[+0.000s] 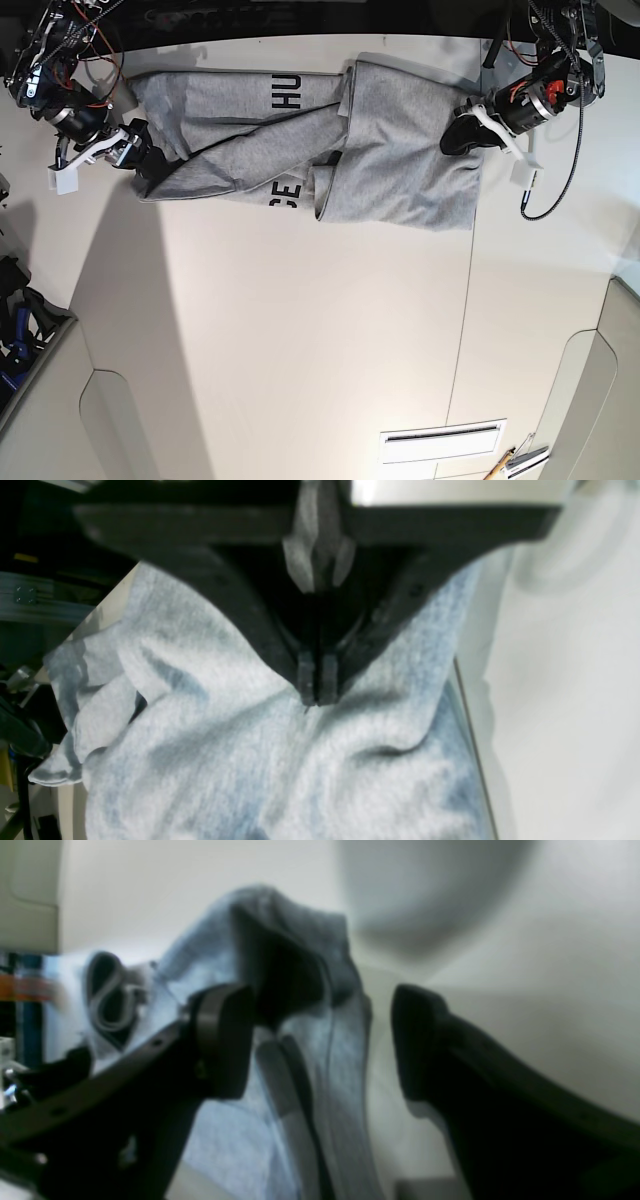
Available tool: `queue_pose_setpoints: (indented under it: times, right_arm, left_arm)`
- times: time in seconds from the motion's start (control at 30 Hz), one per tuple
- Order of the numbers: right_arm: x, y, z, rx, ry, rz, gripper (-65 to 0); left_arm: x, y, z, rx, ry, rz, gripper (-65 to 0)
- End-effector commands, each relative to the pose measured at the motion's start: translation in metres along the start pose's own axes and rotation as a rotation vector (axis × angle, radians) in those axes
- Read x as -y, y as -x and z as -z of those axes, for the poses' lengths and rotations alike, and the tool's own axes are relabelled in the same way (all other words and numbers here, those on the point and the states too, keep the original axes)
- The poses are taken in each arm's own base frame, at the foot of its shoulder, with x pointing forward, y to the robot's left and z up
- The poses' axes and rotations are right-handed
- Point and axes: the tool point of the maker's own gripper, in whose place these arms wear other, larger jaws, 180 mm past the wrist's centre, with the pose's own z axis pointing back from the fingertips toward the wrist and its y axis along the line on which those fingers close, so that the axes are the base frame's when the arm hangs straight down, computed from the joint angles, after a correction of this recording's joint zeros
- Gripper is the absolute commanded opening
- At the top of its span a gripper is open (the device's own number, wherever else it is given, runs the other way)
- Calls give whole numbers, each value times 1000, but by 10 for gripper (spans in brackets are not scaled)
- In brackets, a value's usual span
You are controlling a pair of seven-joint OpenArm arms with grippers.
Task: Fold the T-shirt properly
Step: 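Move the right gripper back to the shirt's folded end and grasp it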
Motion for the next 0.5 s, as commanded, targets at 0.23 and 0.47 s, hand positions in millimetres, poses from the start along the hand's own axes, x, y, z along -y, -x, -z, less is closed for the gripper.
queue_pose_setpoints:
  times: [0.23,0.47]
  right_arm:
    - [-28,26,17,-122,-126,8,-220]
    - [-39,33,24,-157,-154,-14,-310]
  left_arm:
    - [-7,7,-1,-60,-38,23,-650]
    - [-6,7,-1,-55,-32,20,-650]
